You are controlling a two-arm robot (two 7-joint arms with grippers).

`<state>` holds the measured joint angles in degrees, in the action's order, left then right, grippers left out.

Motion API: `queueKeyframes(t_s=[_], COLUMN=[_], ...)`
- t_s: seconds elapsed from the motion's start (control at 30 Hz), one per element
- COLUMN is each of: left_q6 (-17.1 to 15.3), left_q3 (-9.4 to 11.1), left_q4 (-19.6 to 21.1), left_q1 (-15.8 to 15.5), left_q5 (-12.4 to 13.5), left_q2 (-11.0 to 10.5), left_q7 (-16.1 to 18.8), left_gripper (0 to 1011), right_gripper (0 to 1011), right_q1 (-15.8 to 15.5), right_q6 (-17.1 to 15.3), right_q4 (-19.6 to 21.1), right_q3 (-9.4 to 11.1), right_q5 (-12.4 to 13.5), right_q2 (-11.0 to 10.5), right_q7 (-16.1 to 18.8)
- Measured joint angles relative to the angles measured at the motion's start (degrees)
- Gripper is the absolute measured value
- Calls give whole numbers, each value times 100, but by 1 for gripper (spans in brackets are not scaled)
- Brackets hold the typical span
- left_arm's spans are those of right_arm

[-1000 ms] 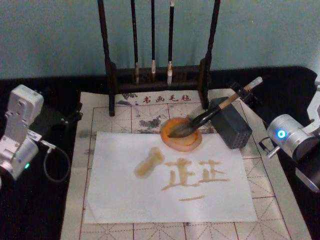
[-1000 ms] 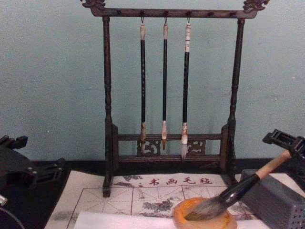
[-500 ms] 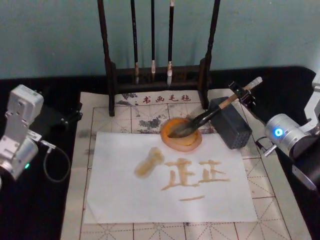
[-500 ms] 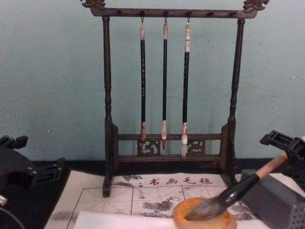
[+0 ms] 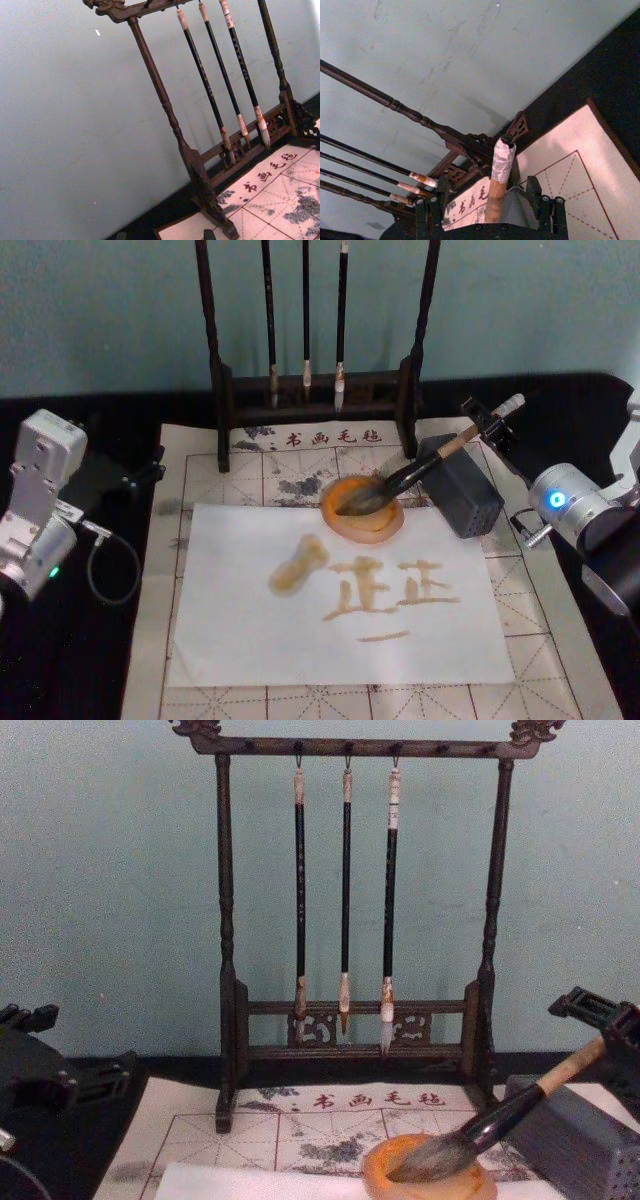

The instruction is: Pick up the brush from the inkstone, write on the paper, then place the brush back to its original position.

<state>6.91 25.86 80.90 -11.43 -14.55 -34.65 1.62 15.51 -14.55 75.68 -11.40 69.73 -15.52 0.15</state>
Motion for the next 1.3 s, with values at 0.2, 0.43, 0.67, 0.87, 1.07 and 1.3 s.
queueKeyframes(t_s=[0.2, 0.43, 0.67, 0.87, 1.07, 1.3], left_q6=[0, 0, 0, 0, 0, 0], left_q3=[0, 0, 0, 0, 0, 0], left_q4=[0, 0, 0, 0, 0, 0], left_q1=[0, 0, 0, 0, 0, 0], left_q5=[0, 0, 0, 0, 0, 0], left_q2=[0, 0, 0, 0, 0, 0], left_q7=[0, 0, 0, 0, 0, 0], left_gripper=[1001, 1001, 1001, 1001, 1001, 1001], right_gripper=[1002, 1002, 983, 847, 687, 440], right_q1=[32, 26, 22, 19, 16, 16], right_q6=[39, 37, 35, 33, 30, 27], right_q4=[-20, -19, -15, -13, -10, -8], right_q3=[-65, -54, -46, -42, -39, -36], right_q5=[37, 36, 35, 34, 33, 29], right_q2=[-43, -39, -36, -32, -30, -30], right_q7=[-22, -19, -15, -11, -9, -8])
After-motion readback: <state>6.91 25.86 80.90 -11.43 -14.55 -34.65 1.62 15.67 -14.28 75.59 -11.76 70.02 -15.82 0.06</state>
